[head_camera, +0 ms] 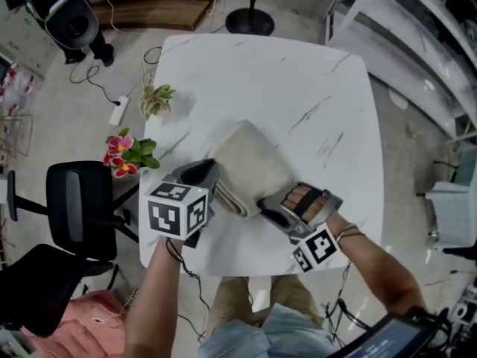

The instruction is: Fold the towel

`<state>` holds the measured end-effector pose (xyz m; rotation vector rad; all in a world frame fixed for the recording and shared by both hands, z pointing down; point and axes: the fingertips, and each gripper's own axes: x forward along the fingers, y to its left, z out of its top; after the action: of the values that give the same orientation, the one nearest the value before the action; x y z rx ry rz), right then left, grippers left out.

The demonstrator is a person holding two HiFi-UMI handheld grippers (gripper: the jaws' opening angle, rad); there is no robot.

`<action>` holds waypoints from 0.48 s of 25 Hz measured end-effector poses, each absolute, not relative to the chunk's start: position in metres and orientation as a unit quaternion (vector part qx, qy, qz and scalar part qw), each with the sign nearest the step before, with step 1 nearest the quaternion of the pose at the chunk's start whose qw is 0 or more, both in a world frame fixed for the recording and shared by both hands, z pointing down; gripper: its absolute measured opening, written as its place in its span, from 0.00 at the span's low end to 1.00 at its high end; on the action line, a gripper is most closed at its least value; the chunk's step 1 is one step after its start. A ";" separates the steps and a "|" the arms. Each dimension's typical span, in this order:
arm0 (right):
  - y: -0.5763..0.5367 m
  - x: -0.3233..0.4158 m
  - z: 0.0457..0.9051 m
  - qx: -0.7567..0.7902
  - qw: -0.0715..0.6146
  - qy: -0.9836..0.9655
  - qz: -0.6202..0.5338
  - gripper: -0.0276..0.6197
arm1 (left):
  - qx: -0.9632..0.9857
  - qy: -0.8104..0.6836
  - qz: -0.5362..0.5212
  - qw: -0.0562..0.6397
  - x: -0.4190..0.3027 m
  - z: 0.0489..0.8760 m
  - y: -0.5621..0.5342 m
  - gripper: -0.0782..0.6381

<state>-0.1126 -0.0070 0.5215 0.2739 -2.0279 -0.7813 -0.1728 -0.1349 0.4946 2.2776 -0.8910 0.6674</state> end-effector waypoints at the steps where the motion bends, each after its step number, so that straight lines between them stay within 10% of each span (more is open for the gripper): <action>1: -0.007 -0.113 0.523 0.113 0.456 -0.826 -0.312 0.13 | 0.857 -0.336 0.250 0.301 -0.173 0.497 -0.136 0.15; 12: 0.001 -0.113 0.472 0.180 0.401 -0.877 -0.194 0.32 | 0.859 -0.389 0.204 0.265 -0.202 0.451 -0.128 0.15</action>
<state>-0.1133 0.0008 0.4720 0.4557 -2.2169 -0.4911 -0.2019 -0.1281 0.4513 2.3195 -1.0497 0.5512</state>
